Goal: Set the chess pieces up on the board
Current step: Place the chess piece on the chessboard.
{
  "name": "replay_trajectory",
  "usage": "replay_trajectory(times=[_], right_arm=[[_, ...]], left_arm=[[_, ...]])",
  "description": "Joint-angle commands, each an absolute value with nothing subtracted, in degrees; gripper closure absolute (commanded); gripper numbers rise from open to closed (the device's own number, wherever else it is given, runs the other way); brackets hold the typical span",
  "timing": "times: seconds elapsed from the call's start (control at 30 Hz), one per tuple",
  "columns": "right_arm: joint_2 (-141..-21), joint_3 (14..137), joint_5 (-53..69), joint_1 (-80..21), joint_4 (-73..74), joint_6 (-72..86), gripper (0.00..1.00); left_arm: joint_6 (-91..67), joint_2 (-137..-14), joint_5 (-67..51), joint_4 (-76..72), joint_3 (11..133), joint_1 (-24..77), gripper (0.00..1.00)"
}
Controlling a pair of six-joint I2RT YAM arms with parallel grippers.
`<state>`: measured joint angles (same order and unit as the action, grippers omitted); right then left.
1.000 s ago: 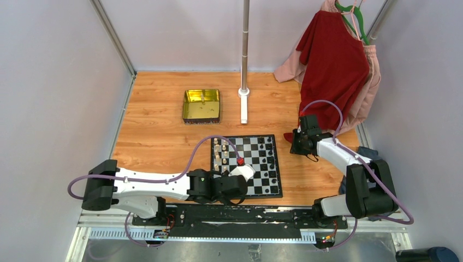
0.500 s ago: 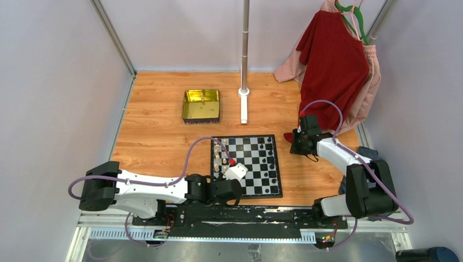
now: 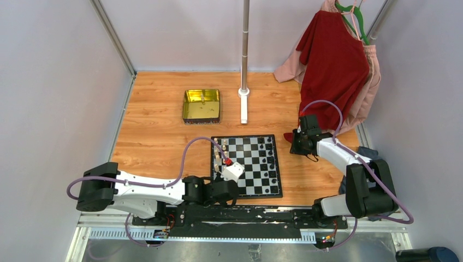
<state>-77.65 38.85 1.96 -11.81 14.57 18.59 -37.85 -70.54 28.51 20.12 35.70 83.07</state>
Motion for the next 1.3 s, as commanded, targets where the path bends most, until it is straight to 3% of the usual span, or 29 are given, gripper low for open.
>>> replay_trajectory(times=[0.0, 1.27], right_arm=[[-78.29, 38.85, 2.29, -10.98, 14.95, 18.32, 0.72], [-79.01, 39.29, 1.93, -10.94, 15.16, 18.14, 0.72]], left_arm=[[-38.67, -71.60, 30.24, 17.13, 34.68, 83.41, 1.00], [-39.09, -74.85, 33.31, 13.39, 32.27, 83.41, 0.97]])
